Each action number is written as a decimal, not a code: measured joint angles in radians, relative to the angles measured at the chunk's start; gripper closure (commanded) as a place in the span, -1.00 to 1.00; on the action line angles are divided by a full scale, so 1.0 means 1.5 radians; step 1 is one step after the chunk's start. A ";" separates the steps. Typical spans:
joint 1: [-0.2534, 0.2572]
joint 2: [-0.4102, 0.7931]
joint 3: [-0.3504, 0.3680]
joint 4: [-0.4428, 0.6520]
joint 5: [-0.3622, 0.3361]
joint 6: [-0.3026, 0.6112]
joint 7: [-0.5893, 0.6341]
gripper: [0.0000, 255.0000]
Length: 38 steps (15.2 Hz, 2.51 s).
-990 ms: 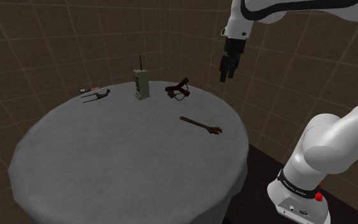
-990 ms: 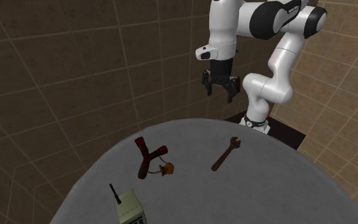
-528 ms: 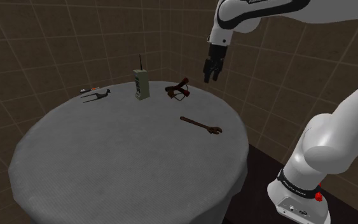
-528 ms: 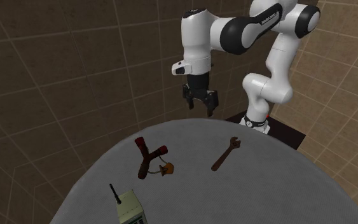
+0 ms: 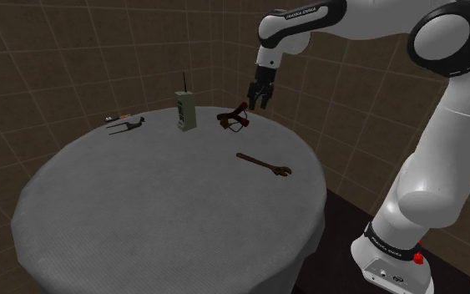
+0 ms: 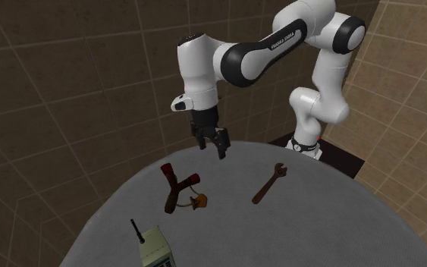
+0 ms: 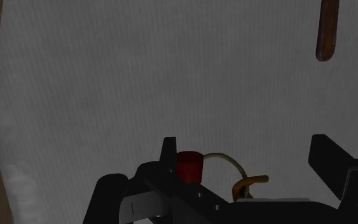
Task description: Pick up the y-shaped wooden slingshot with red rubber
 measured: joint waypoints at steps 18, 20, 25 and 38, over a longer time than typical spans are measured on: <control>-0.036 0.243 0.005 0.185 0.104 0.029 -0.051 1.00; -0.036 0.243 0.005 0.184 0.104 0.029 -0.051 1.00; -0.036 0.243 0.006 0.184 0.104 0.029 -0.051 1.00; -0.040 0.228 0.002 0.251 0.094 -0.048 -0.026 1.00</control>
